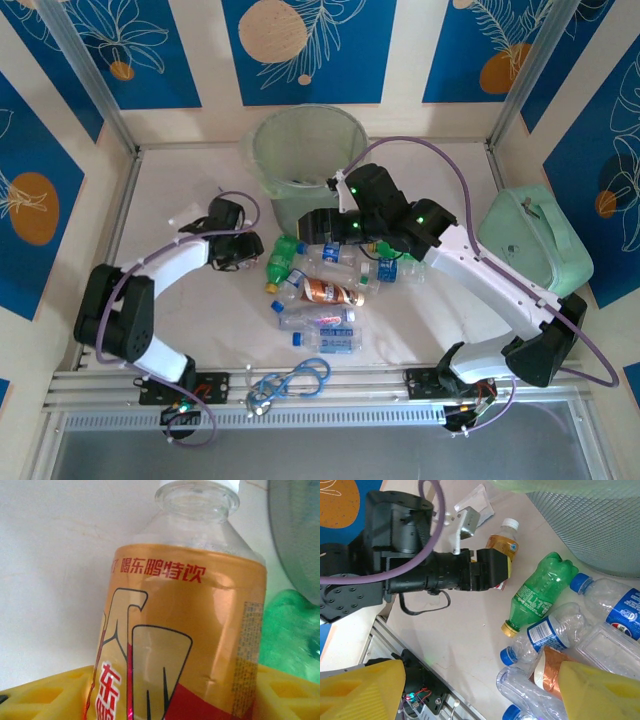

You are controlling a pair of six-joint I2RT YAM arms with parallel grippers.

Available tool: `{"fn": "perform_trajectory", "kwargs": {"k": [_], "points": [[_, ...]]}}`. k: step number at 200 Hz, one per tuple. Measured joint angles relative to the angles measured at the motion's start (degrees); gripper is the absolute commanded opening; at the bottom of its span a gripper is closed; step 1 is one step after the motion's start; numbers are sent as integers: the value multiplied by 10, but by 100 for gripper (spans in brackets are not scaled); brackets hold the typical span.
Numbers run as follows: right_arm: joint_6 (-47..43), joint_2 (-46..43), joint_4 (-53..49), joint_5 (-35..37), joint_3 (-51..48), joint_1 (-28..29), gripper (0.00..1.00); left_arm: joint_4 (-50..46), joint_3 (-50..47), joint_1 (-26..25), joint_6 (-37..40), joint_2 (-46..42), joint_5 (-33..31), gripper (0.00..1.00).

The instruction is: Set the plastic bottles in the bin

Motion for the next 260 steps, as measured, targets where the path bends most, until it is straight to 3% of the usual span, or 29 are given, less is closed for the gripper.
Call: {"fn": "perform_trajectory", "kwargs": {"k": [65,111,172,233,260], "points": [[1,0,-1,-26,6,-6,80,44,-57,8,-32,-209,89,64],[16,5,-2,-78,87,-30,79,71,-54,-35,27,-338,114,65],[16,98,-75,-90,251,-39,77,76,8,-177,163,-342,104,65],[12,127,-135,-82,257,-41,69,76,31,-230,234,-321,84,63],[12,127,-136,-81,257,-41,60,75,33,-239,250,-315,74,63]]}}
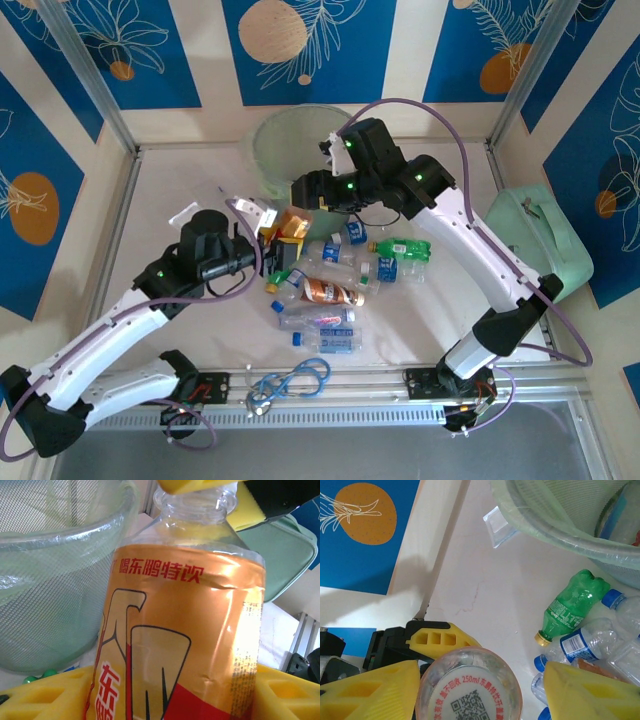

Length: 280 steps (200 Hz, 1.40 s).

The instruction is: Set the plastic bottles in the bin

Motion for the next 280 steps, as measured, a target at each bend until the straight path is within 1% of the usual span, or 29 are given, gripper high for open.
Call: {"fn": "perform_trajectory", "kwargs": {"k": [59,77,85,100,102,106,143,171,214,264,280], "points": [[1,0,0,0,0,0,40,-1,0,-2,10,2,-13,63],[-1,0,2,0,0,0,35,-1,0,-2,12,2,-15,65],[0,0,2,0,-1,0,33,-2,0,-2,11,2,-16,71],[-1,0,3,1,-1,0,31,-1,0,-2,9,2,-22,92],[-2,0,3,2,-1,0,31,-1,0,-2,14,2,-23,98],[-2,0,3,2,-2,0,31,-1,0,-2,6,2,-26,100],[-6,0,6,7,-1,-10,31,1,-7,-3,-7,-2,-68,100],[-9,6,16,17,24,-44,30,0,-17,-3,-35,-23,-111,100],[-15,30,64,33,78,-94,31,-1,-31,-3,-100,-55,-167,100],[-19,64,111,48,85,-127,31,-3,-95,-3,-187,-68,-187,100],[-19,79,118,48,88,-139,32,-12,-106,-3,-211,-68,-191,96]]}}
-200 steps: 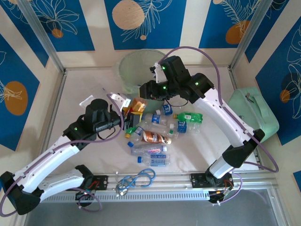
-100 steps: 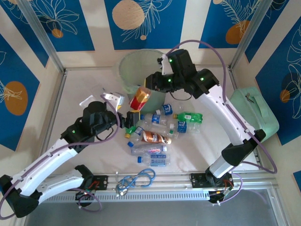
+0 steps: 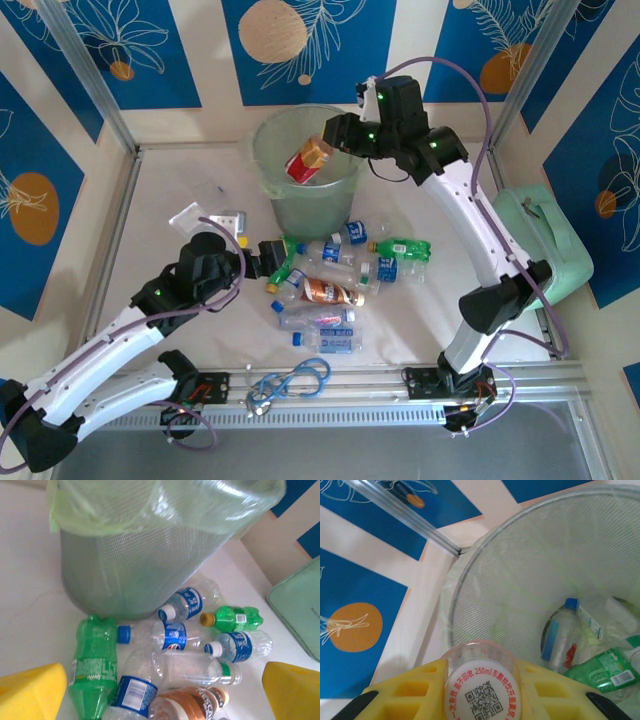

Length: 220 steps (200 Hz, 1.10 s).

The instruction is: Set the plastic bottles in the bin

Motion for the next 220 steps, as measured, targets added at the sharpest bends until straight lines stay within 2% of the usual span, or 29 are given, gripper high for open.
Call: {"fn": "perform_trajectory", "kwargs": {"k": [28,65,83,122,150,186,220], "points": [[0,31,3,2,17,-16,35,-12,-4,0,-32,8,-5,93],[-5,61,-6,12,56,-24,61,-29,-8,0,-64,30,-10,94],[-12,63,-10,13,60,-24,68,-31,-12,0,-76,36,-10,95],[-13,58,-9,14,47,-23,70,-45,-15,3,-91,51,-11,94],[-13,28,-3,14,-1,-21,70,-58,-15,16,-93,71,-9,91],[-12,-54,11,15,-96,5,70,-62,-15,46,-83,130,5,89],[-8,-157,24,22,-207,46,72,-48,-9,51,-46,210,17,89]]}}
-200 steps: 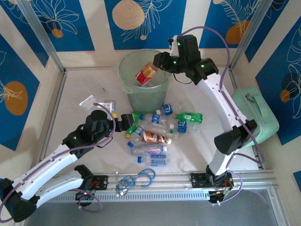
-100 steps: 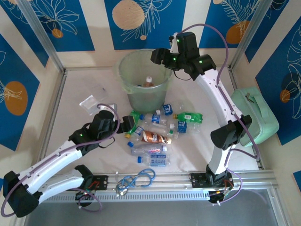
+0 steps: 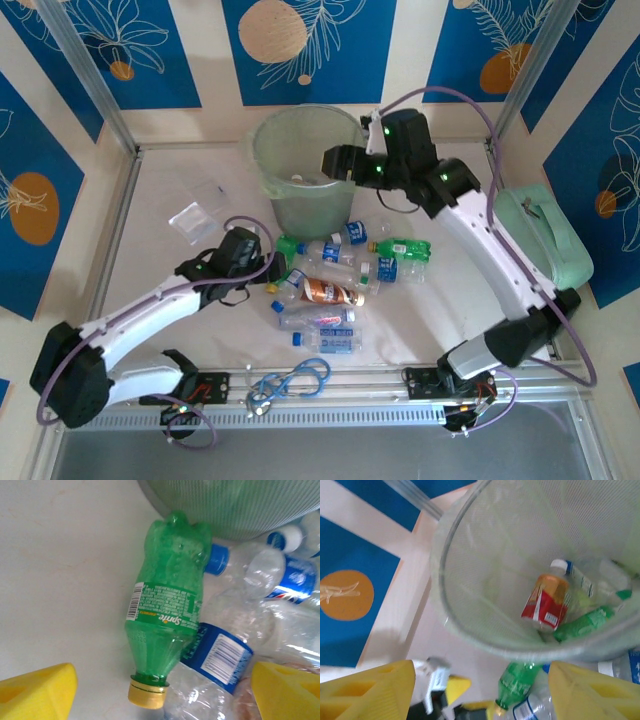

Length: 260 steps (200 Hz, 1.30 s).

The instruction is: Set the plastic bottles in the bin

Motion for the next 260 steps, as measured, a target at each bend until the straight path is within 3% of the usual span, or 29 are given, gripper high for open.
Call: {"fn": "perform_trajectory", "kwargs": {"k": [39,83,140,260], "points": [[17,-80,7,12,-106,34,73,12,35,2,47,91,1,89],[39,-111,-2,23,-176,50,75,20,76,9,83,153,-1,85],[50,-123,-6,32,-184,66,78,26,99,13,103,228,-2,81],[52,-123,-6,38,-184,74,79,33,110,35,89,274,-10,72]]}}
